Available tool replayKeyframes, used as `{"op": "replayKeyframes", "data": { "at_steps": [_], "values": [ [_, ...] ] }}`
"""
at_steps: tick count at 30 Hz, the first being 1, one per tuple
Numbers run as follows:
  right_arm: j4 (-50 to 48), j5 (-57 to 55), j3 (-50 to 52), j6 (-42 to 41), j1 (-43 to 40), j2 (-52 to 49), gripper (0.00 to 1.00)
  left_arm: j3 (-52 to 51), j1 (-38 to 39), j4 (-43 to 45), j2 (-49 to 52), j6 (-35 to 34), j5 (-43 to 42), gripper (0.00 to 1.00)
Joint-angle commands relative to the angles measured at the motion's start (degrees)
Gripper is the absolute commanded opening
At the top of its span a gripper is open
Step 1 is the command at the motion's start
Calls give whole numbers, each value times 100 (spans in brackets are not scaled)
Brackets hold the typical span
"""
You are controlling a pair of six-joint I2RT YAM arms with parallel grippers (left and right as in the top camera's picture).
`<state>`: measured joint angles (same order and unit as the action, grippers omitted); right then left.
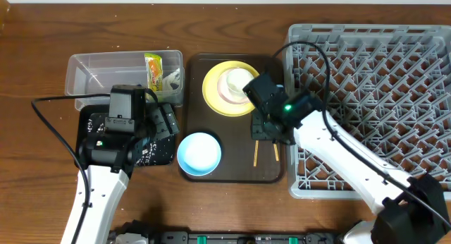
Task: Sort waste into correct bins and load items into the dishwasher rack
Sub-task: 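Reach right gripper to a wooden chopstick on the brown tray and grasp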
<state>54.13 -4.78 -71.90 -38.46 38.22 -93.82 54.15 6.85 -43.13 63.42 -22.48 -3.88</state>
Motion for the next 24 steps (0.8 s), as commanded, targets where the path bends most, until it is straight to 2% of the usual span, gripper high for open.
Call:
{"op": "replayKeyframes", "data": {
  "at_steps": [1,8,14,24],
  "values": [
    [-321,-229,378,-435,11,-28,23,94,-20,-13,-20,15,52,89],
    [-1051,-236,859,-588,90,-28,28,94,-20,-13,-17,15,52,89],
    [-1746,-284,1128,-728,339,-33,24,94,-20,-13,-17,15,52,89],
    [-1873,-1292,1169,-1231,723,-323,20,94,-20,-13,-17,15,52,89]
  ]
}}
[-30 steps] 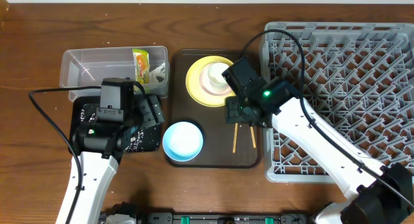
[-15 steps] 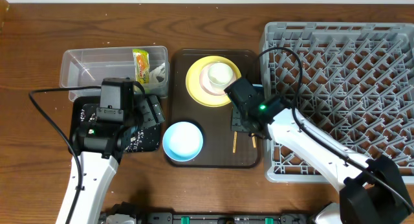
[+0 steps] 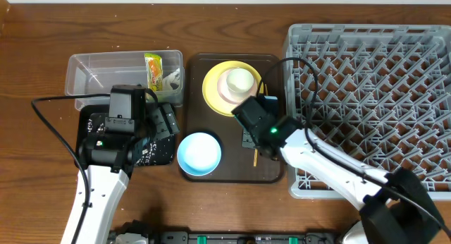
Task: Sort waste into correct bins and load items into the dishwasher rack
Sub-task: 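Reach right gripper to a wooden chopstick on the brown tray and grasp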
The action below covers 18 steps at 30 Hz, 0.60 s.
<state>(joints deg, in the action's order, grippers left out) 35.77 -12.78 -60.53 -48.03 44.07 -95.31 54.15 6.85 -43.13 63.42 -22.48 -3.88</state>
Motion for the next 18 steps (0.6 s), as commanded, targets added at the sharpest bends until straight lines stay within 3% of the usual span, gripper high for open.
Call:
{"op": "replayKeyframes", "data": {
  "at_steps": [1,10,18],
  "values": [
    [-68,-557,33,-273,160,-247,19,94,-20,-13,-20,15,52,89],
    [-256,-658,33,-273,186,-903,16,94,-20,-13,-20,15,52,89],
    [-422,-651,33,-273,186,-1213,6,94,-20,-13,-20,15,52,89]
  ]
}}
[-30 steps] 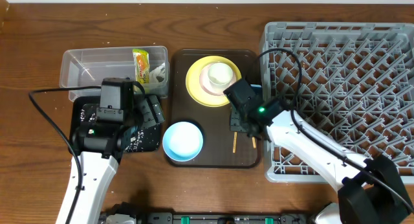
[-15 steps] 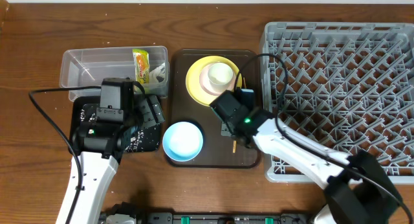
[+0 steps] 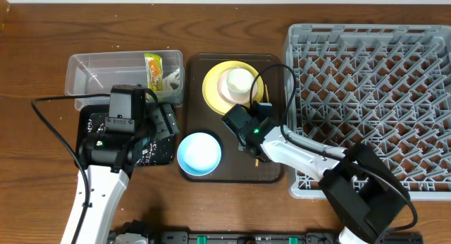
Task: Sort waste into correct bins and load items into the dishwasher rack
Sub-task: 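Reach right gripper to a wooden chopstick on the brown tray and grasp, then carry the chopstick with right gripper into the grey dish rack and release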
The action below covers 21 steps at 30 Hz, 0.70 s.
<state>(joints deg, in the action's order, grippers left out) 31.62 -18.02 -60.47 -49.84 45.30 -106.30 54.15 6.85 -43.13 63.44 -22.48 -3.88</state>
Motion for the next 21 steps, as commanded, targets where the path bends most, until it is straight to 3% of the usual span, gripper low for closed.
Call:
{"op": "replayKeyframes", "data": {
  "at_steps": [1,13,21],
  "values": [
    [-4,-125,26,-90,63,-114,6,94,-20,-13,-20,15,52,89],
    [15,-127,-37,-87,48,-76,1,94,-20,-13,-22,15,52,89],
    [518,-236,-177,107,-39,846,1,94,-20,-13,-22,17,52,89]
  ]
}}
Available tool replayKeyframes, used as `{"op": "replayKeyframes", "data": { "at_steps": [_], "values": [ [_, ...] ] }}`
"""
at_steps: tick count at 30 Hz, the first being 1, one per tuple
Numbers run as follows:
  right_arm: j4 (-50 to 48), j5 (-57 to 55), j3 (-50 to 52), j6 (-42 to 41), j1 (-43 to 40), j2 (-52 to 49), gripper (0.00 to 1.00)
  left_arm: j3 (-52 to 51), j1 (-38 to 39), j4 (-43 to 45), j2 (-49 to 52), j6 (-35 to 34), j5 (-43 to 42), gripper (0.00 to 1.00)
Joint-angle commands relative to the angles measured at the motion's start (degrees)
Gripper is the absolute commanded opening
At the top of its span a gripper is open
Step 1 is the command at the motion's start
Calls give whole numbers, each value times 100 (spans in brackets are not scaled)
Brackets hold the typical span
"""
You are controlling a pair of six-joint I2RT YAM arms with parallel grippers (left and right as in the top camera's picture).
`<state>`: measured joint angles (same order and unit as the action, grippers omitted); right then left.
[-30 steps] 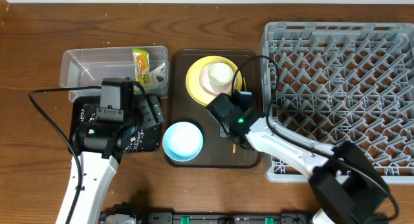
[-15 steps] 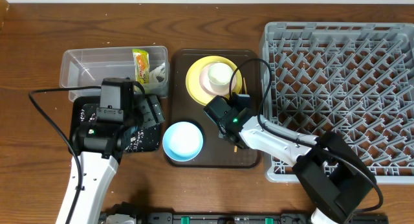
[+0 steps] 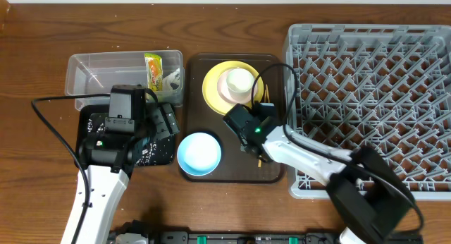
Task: Sort waste into correct bins and load items into the dishwasher rack
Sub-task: 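Carry the chopstick with right gripper into the grey dish rack and release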
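Observation:
A brown tray (image 3: 211, 64) holds a yellow plate (image 3: 211, 89) with a pale cup (image 3: 239, 80) on it. A light blue bowl (image 3: 199, 152) sits at the tray's front left. Wooden chopsticks (image 3: 259, 159) lie along its right side and run under my right gripper (image 3: 265, 111). That gripper is low over them, and its arm hides whether the fingers grip them. The grey dishwasher rack (image 3: 373, 96) fills the right. My left gripper (image 3: 168, 120) hangs over the black bin (image 3: 161, 151), fingers apart and empty.
A clear plastic bin (image 3: 91, 78) at the back left holds a yellow wrapper (image 3: 153, 69) and some pale scraps. The left arm's black cable loops over the wood table (image 3: 35, 152). The right arm stretches from the front right across the rack's front-left corner.
My right gripper has shifted slightly to the right and forward over the chopsticks on the tray. The left arm, plate, cup and bowl have not moved.
My right gripper was first at the tray's right edge beside the rack, with two chopstick ends showing below it. It then stood further left and lower over the tray, then beside the plate above the chopsticks, where it still is. My left arm stayed over the black bin.

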<state>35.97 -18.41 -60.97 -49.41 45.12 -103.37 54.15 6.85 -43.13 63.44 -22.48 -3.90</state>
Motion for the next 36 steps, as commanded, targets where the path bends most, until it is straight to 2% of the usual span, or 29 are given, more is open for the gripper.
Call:
{"op": "replayKeyframes", "data": {
  "at_steps": [1,5,16,36],
  "values": [
    [131,-240,-127,72,-22,682,1,94,-20,-13,-22,15,55,89],
    [166,-240,-127,616,-22,1207,1,94,-20,-13,-22,15,55,89],
    [811,-584,-127,1338,-483,2096,1,94,-20,-13,-20,15,55,90],
    [1161,-573,-118,3436,-2098,2129,1,94,-20,-13,-22,15,55,89]
  ]
}}
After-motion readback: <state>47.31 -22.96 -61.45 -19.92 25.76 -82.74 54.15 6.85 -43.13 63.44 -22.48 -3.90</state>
